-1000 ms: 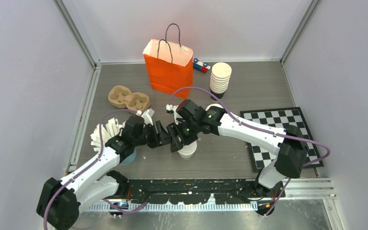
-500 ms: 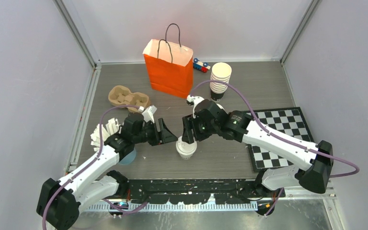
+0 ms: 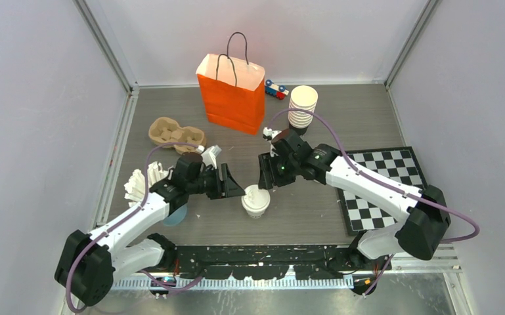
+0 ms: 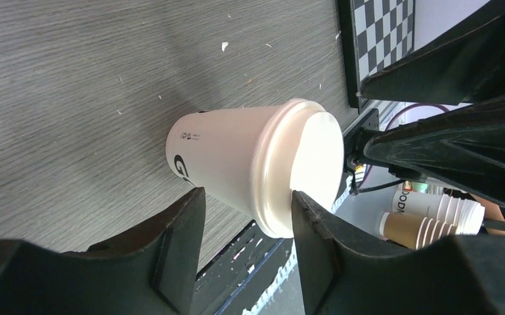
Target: Pack the takeout coffee
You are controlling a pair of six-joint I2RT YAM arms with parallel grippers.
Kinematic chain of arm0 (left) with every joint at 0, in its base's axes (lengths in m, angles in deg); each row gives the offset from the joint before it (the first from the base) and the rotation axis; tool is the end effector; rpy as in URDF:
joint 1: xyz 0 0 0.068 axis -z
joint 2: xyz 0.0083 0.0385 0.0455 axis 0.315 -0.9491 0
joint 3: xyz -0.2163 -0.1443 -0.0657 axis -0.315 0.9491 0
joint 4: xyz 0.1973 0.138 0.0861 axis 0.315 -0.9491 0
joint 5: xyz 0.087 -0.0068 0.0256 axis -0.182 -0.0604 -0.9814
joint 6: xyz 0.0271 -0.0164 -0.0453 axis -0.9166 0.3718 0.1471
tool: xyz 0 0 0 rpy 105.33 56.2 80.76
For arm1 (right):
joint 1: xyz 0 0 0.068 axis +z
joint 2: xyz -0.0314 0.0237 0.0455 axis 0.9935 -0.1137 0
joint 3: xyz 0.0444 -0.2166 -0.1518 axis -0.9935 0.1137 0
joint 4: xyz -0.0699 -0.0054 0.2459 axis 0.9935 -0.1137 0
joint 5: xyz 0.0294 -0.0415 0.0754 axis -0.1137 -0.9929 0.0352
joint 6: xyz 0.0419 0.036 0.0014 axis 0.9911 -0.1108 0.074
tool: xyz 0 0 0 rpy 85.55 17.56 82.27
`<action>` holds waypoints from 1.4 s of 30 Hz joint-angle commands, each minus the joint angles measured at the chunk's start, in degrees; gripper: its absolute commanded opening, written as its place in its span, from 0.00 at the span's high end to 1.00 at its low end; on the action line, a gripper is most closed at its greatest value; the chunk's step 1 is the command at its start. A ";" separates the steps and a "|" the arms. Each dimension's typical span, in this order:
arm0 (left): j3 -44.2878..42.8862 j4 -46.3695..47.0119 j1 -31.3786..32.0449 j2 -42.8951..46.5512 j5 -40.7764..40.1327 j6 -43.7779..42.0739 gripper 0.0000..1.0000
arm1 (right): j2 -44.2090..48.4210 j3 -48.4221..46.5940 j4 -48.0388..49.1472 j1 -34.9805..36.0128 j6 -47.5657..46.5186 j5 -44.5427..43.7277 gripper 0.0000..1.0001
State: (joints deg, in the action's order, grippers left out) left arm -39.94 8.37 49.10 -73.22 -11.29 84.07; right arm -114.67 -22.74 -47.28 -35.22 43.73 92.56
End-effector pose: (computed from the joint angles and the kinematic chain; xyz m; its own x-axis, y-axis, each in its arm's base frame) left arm 0.1726 -0.1235 0.2171 -0.9066 -0.1713 -0.3857 0.2105 0.6086 -0.7651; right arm 0.1869 0.2162 0.2860 -0.8304 -0.2272 -0.5087 -0.4520 0.8086 0.3767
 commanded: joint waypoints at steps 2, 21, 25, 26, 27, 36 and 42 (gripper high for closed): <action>-1.23 3.58 0.28 -1.36 1.01 -1.92 0.50 | -2.52 1.26 3.61 -0.80 -1.97 2.92 0.46; 6.48 8.77 0.37 -2.90 -0.39 0.31 0.59 | -0.11 17.70 17.10 -2.74 2.38 4.52 0.56; 7.36 8.76 0.36 -2.10 -0.64 0.29 0.60 | 0.37 21.91 21.26 -2.72 3.80 5.73 0.56; 7.63 8.77 0.33 -1.88 -0.71 0.31 0.60 | 0.56 22.77 22.24 -2.72 4.13 5.95 0.56; 7.94 8.77 0.37 -1.61 -0.68 0.31 0.59 | 0.81 23.48 23.06 -2.73 4.31 6.16 0.56; 9.91 14.21 0.48 -0.20 2.81 2.32 0.57 | 1.35 25.38 26.55 -2.94 3.49 8.13 0.55; 6.52 18.30 0.47 -1.79 5.58 2.52 0.43 | 1.22 20.09 23.62 -4.57 1.67 11.11 0.55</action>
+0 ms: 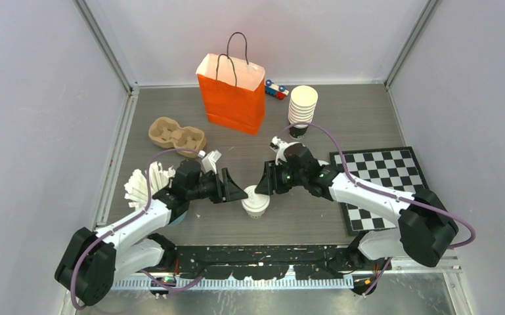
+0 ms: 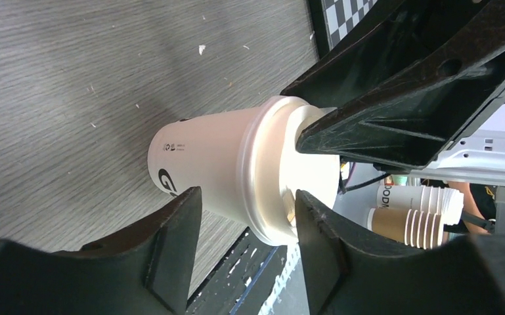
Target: Pack the takeout coffee
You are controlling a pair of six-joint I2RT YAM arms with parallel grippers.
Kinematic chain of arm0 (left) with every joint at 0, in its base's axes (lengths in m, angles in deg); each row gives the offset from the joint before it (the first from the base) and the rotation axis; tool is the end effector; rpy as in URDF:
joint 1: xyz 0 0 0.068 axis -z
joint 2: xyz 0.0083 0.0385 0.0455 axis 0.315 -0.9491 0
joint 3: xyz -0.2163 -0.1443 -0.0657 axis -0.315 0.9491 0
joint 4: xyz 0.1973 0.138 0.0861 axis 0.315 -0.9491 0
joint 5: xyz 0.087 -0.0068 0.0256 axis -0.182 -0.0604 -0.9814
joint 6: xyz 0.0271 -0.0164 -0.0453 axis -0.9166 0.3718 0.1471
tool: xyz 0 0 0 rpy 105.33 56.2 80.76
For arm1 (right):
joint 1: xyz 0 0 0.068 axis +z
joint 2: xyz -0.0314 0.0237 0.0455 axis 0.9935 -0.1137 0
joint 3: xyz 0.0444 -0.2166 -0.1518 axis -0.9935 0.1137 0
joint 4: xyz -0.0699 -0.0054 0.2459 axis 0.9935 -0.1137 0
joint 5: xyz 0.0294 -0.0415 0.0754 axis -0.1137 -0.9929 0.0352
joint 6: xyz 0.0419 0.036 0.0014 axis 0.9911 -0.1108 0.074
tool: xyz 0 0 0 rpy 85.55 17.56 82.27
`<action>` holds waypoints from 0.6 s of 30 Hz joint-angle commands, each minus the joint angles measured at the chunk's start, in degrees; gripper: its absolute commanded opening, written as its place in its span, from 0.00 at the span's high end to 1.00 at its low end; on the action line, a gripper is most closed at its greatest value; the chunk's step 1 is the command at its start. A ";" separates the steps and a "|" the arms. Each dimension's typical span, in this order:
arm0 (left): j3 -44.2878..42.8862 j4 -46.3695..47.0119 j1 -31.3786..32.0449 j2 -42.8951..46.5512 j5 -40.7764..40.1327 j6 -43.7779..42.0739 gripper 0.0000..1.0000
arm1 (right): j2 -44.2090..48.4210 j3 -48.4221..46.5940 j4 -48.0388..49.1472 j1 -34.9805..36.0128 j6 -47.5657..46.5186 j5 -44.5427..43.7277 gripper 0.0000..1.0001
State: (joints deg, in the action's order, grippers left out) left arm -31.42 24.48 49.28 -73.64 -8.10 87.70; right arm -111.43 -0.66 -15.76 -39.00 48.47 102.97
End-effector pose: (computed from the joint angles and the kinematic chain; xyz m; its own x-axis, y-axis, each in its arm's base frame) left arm 0.1683 -0.1238 0.1933 -0.8942 -0.1971 -0.4019 0.2548 0.5140 -0.8191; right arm 0.1892 0.2015 0.2214 -0.8264 -0.0846 -0.5567 -0.4593 0.6733 0.5794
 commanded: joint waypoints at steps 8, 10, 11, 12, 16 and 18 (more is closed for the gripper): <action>-4.69 1.20 0.34 -6.17 1.84 -2.91 0.47 | -2.60 -5.04 -10.53 -1.45 -3.35 2.12 0.52; -4.47 0.57 0.36 -6.45 1.05 -3.25 0.49 | -2.06 -6.08 -11.75 -1.77 -2.33 2.12 0.48; -4.42 -0.34 0.33 -6.52 0.54 -3.63 0.51 | -1.61 -6.65 -12.54 -1.88 -1.81 2.00 0.45; -4.42 -1.07 0.37 -6.56 0.18 -3.97 0.52 | -0.93 -6.96 -13.40 -1.91 -1.09 1.91 0.42; -3.74 -1.28 0.37 -6.02 0.22 -4.07 0.55 | 3.01 -6.83 -15.61 -2.44 1.72 1.47 0.33; -3.61 -1.27 0.52 -5.50 -0.19 -3.82 0.55 | 5.02 -6.50 -16.19 -2.53 3.32 1.50 0.30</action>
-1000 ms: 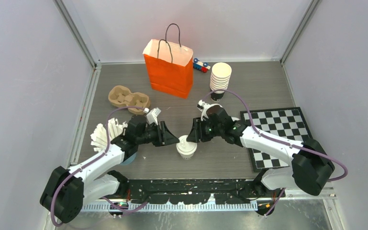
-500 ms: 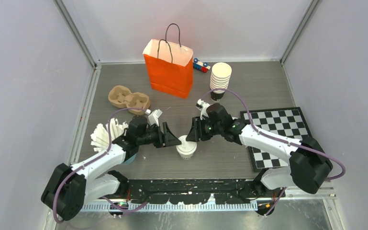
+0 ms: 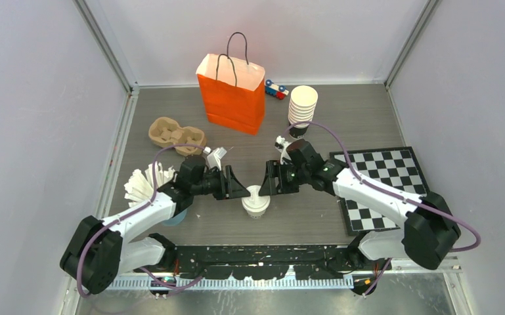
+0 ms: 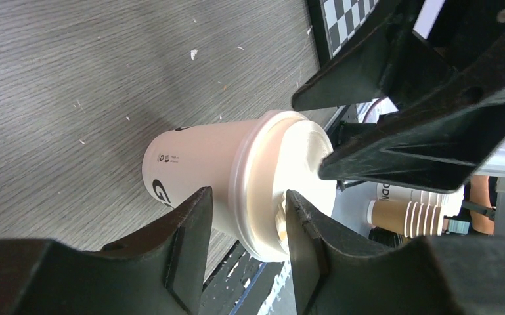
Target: Pack the takeout coffee
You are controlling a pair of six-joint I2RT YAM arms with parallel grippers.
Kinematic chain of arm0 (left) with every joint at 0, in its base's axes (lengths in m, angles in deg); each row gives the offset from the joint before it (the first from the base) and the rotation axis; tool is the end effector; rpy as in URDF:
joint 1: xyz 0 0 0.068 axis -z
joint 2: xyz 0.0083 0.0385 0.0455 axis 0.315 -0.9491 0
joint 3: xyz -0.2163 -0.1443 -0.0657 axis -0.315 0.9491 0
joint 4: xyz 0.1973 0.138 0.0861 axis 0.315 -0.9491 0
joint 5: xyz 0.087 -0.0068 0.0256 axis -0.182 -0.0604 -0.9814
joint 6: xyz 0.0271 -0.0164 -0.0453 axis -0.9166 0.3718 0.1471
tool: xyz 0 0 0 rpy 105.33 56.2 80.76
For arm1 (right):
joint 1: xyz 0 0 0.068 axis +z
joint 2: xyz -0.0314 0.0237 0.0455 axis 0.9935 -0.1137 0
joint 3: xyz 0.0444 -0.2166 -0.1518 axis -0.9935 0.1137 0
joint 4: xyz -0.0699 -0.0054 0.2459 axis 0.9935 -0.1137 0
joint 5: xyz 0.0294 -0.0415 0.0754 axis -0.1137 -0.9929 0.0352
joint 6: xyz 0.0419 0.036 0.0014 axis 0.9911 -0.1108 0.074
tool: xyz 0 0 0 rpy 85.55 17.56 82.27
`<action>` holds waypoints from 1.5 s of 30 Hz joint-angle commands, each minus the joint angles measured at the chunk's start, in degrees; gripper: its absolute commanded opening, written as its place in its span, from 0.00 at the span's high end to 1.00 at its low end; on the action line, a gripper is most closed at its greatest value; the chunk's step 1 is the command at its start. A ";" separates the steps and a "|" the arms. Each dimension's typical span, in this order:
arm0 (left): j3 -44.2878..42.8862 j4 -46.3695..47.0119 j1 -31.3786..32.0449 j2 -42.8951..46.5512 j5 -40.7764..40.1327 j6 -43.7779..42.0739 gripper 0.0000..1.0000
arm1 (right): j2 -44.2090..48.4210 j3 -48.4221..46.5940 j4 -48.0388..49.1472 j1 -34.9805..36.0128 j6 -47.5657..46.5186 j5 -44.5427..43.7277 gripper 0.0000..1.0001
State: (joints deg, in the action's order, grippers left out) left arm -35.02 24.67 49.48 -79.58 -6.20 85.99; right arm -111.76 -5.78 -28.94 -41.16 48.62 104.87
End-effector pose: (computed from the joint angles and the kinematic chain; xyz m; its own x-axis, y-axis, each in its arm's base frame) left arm 0.1821 -0.1342 0.1936 -0.9082 -0.1506 -0.3905 0.2650 0.5151 -0.8151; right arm 0.1927 0.1922 0.2300 -0.8898 -0.1135 -0.4421 -0.3774 0.7277 0.5727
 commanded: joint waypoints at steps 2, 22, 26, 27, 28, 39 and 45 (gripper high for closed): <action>0.07 -1.38 0.43 0.85 -2.37 -1.93 0.55 | 6.59 -0.89 -2.72 -0.33 4.66 1.22 0.29; 0.83 -0.29 1.67 1.08 -4.37 -0.95 0.55 | 7.45 9.52 11.50 2.00 21.34 3.71 0.35; 1.12 -0.24 1.76 1.21 -4.53 -0.91 0.55 | 7.11 11.14 14.22 2.50 22.87 3.34 0.39; 1.12 -0.24 1.71 1.22 -4.62 -0.87 0.55 | 7.25 11.83 15.27 2.58 23.55 3.29 0.41; 1.20 -0.24 1.68 1.20 -4.69 -0.88 0.55 | 7.39 12.58 16.58 2.71 24.05 3.43 0.43; 2.11 -1.48 1.74 1.31 -6.57 -2.06 0.56 | 8.22 19.23 19.74 3.06 24.43 1.20 0.54; 2.69 -2.75 1.75 1.93 -7.90 -2.73 0.56 | 7.40 23.46 23.10 3.05 24.67 -1.61 0.57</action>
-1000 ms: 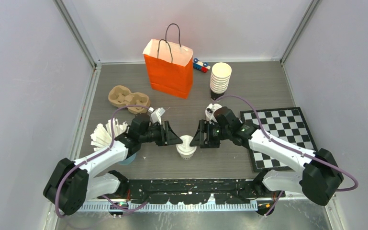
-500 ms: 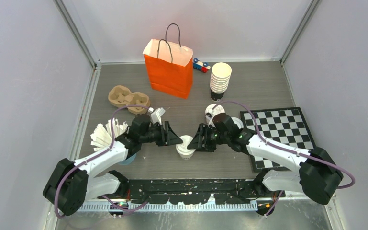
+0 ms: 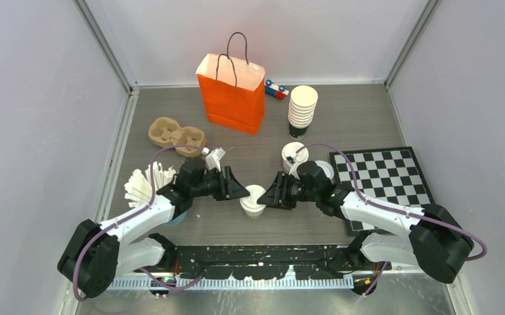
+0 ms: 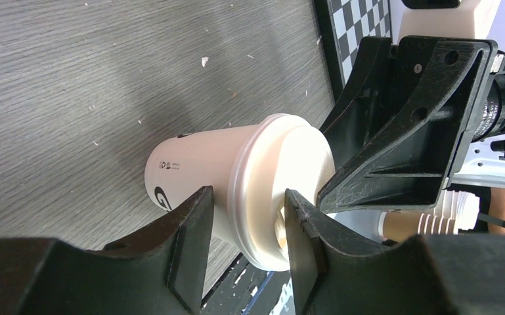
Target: Pack the takeout coffee
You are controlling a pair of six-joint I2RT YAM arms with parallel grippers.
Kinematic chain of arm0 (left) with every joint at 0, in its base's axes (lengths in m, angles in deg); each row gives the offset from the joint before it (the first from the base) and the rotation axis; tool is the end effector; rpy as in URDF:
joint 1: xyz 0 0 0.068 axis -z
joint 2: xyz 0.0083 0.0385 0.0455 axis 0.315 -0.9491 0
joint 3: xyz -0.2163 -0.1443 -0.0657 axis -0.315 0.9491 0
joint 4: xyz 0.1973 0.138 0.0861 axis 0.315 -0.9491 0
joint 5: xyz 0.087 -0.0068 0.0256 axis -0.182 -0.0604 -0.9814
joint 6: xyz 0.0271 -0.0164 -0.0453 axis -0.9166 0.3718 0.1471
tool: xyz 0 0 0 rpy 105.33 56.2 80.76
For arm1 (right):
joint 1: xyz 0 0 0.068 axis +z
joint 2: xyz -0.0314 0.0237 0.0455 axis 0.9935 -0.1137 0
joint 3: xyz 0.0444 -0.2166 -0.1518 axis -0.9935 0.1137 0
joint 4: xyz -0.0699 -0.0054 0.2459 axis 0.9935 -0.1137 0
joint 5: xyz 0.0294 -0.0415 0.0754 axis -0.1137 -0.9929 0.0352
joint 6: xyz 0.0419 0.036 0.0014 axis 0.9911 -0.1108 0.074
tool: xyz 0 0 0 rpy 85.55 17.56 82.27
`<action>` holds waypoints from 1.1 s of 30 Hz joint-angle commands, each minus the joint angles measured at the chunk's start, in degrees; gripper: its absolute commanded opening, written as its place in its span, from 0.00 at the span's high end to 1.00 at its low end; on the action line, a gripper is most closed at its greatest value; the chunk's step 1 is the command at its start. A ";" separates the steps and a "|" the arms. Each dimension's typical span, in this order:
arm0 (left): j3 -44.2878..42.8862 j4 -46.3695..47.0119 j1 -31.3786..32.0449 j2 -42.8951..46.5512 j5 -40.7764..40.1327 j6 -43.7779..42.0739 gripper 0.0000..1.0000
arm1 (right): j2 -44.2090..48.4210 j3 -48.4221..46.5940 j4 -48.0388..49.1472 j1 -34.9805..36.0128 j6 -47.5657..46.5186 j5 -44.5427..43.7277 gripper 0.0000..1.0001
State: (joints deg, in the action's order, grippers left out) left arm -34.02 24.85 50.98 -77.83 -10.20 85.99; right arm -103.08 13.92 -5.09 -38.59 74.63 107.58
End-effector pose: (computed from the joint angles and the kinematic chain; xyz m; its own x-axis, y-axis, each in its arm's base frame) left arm 0.1765 -0.1350 0.1938 -0.8895 -0.1725 -0.4232 0.2732 0.5415 -0.7950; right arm 0.1566 0.1758 0.1917 -0.9532 0.1743 -0.2472 -0.1085 0.5661 0.8172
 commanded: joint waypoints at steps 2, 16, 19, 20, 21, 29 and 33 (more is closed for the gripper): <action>1.70 -3.25 0.22 0.29 -3.92 -2.83 0.56 | -1.45 5.04 -0.61 0.47 -1.60 -5.55 0.58; 4.06 -1.39 0.24 3.01 -1.99 1.80 0.56 | -3.74 8.71 0.41 0.14 -4.54 -8.62 0.61; 4.87 -1.48 0.24 5.58 -1.73 3.53 0.56 | -3.55 5.26 -2.06 -1.08 -8.05 -7.46 0.61; 5.01 -1.67 0.20 6.44 -1.68 3.83 0.56 | -3.37 4.00 -2.99 -1.54 -9.23 -7.20 0.61; 5.11 -1.89 0.23 7.17 -1.74 3.96 0.56 | -3.14 2.75 -3.38 -1.92 -10.12 -6.97 0.60; 4.82 -1.61 0.21 7.82 -1.12 3.37 0.54 | -4.76 -4.57 -8.11 -3.06 -15.74 -0.33 0.58; 3.37 -1.30 0.25 6.72 -0.87 2.55 0.49 | -6.63 -7.54 -11.19 -3.19 -18.48 1.56 0.58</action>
State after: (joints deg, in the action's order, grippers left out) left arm -29.56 24.11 50.87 -70.45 -12.93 89.68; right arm -107.08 8.60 -7.08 -41.25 62.76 109.39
